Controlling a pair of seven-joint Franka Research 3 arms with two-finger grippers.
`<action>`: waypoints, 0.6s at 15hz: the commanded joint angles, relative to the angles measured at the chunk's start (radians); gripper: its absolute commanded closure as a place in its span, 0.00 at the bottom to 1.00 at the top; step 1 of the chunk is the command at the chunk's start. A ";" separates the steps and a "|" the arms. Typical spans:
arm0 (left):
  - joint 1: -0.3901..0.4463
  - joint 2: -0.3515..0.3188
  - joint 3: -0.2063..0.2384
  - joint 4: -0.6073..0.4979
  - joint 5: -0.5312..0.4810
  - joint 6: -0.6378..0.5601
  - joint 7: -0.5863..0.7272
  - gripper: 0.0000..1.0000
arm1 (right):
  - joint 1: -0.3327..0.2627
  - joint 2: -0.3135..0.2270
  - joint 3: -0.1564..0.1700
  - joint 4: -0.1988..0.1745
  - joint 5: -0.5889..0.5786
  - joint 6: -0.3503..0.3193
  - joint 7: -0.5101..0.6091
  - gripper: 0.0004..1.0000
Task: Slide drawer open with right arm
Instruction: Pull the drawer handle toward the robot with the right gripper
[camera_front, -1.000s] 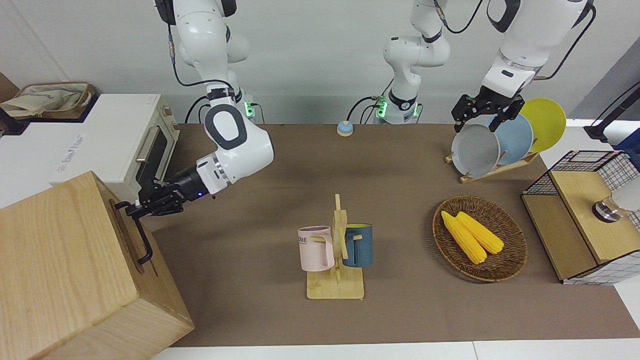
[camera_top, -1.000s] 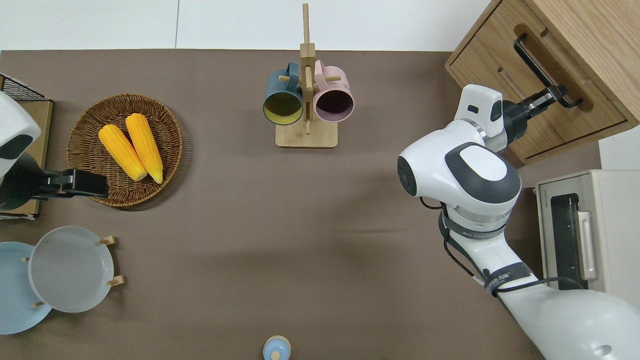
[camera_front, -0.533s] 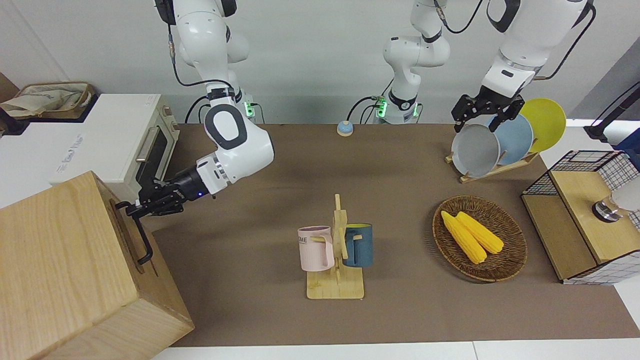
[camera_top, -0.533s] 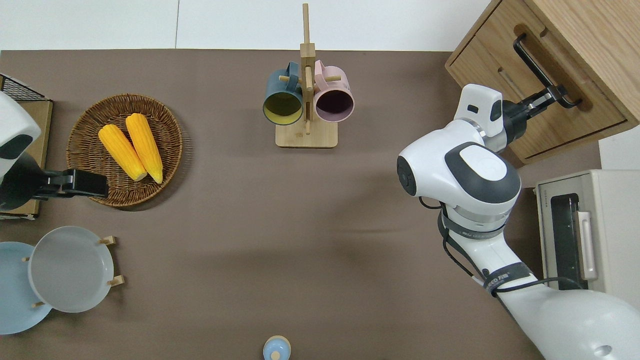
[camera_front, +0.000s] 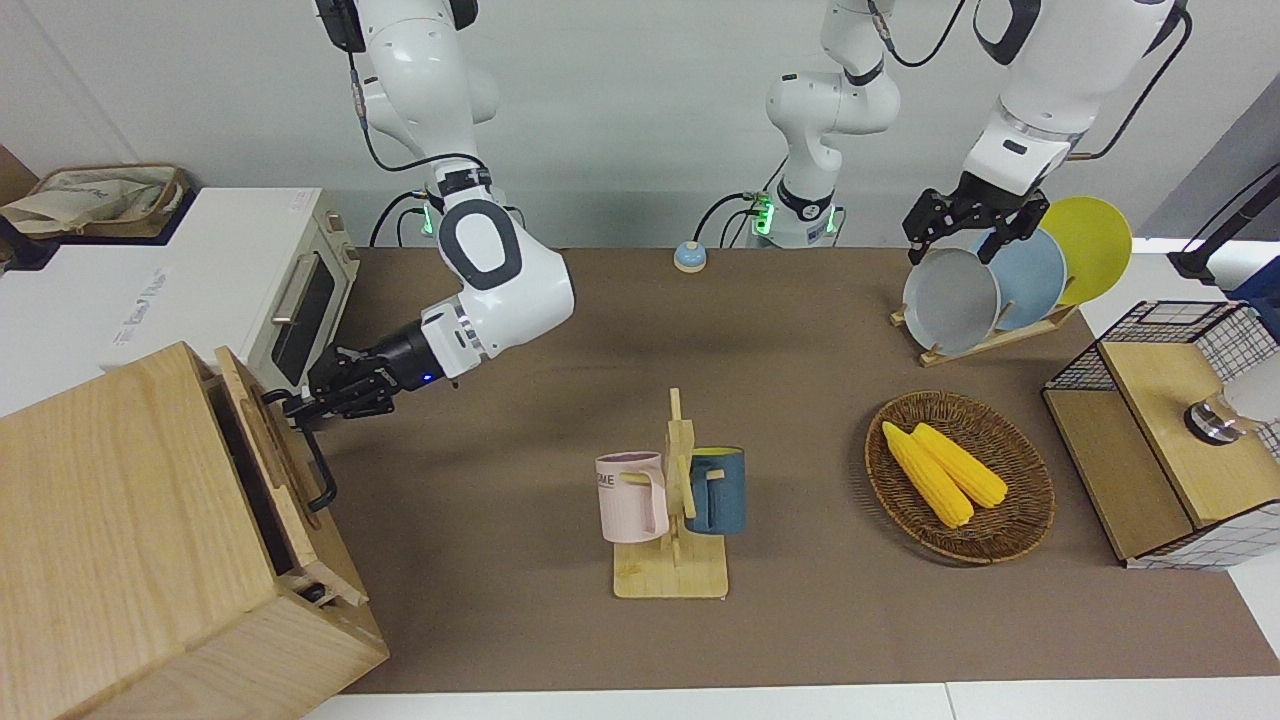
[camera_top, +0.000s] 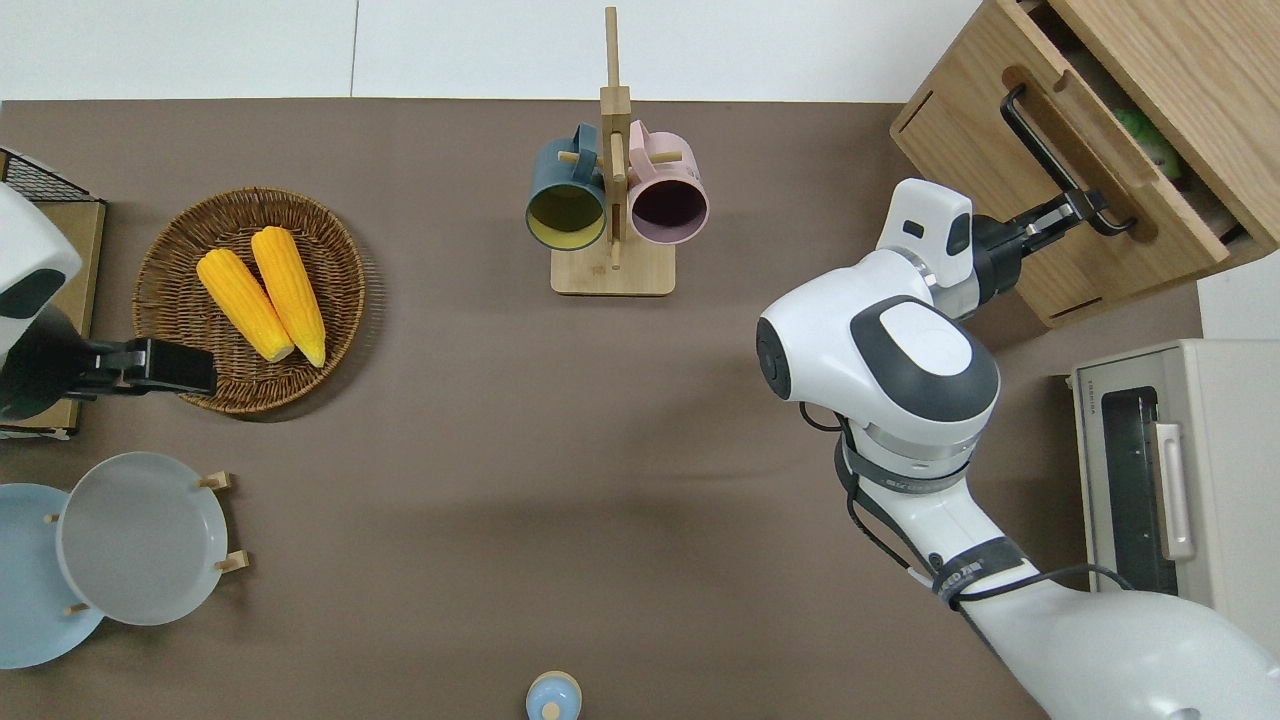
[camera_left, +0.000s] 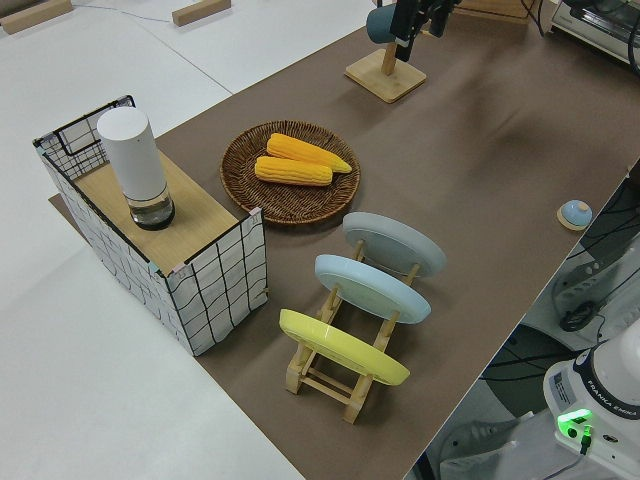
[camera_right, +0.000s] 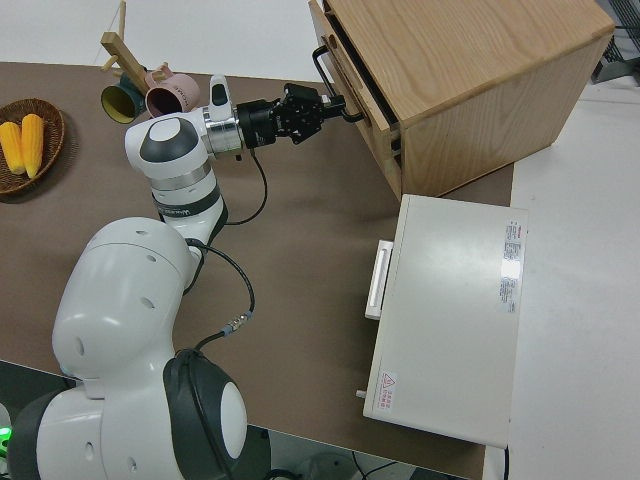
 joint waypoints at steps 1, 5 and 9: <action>-0.004 -0.008 0.004 0.004 0.013 -0.014 0.001 0.00 | 0.004 0.015 0.044 0.031 0.041 -0.036 0.007 1.00; -0.004 -0.008 0.002 0.002 0.013 -0.014 0.001 0.00 | 0.004 0.015 0.101 0.035 0.064 -0.102 0.007 1.00; -0.004 -0.008 0.004 0.002 0.013 -0.014 0.001 0.00 | 0.009 0.015 0.153 0.035 0.096 -0.161 0.006 1.00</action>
